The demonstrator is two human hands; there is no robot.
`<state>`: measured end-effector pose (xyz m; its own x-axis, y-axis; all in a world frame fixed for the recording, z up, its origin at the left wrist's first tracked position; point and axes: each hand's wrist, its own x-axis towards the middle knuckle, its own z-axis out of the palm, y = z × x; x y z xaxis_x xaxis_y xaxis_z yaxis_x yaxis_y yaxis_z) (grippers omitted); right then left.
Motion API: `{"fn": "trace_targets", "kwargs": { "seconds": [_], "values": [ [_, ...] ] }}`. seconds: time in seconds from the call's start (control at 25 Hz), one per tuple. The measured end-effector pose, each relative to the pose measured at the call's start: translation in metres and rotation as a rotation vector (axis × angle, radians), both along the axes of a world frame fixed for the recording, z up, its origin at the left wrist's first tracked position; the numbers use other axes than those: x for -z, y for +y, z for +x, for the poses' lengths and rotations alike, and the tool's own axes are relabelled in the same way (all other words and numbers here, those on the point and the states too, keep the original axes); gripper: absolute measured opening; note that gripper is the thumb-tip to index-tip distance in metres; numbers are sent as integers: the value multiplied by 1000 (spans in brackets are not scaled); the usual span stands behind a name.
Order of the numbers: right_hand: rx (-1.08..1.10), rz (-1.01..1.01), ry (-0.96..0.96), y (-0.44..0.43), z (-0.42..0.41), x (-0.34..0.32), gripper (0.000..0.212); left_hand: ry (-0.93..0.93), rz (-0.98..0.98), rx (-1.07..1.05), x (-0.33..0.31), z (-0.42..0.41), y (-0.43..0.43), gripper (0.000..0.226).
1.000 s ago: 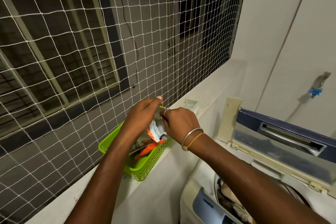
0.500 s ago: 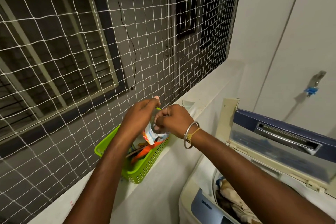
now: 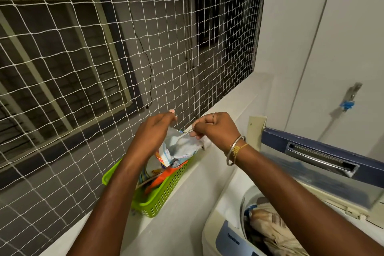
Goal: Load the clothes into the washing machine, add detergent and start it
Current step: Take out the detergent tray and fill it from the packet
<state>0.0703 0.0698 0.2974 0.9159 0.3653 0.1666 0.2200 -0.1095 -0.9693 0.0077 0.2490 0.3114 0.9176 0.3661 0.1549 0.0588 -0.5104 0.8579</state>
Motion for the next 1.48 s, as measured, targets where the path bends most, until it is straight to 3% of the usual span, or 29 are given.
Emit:
{"fn": "trace_targets", "kwargs": {
  "seconds": [0.88,1.48],
  "values": [
    [113,137,39,-52,36,-50,16,58,76,26,-28,32,-8,40],
    [235,55,309,-34,130,44,9,47,-5,-17,-15,45,13,36]
  ]
}}
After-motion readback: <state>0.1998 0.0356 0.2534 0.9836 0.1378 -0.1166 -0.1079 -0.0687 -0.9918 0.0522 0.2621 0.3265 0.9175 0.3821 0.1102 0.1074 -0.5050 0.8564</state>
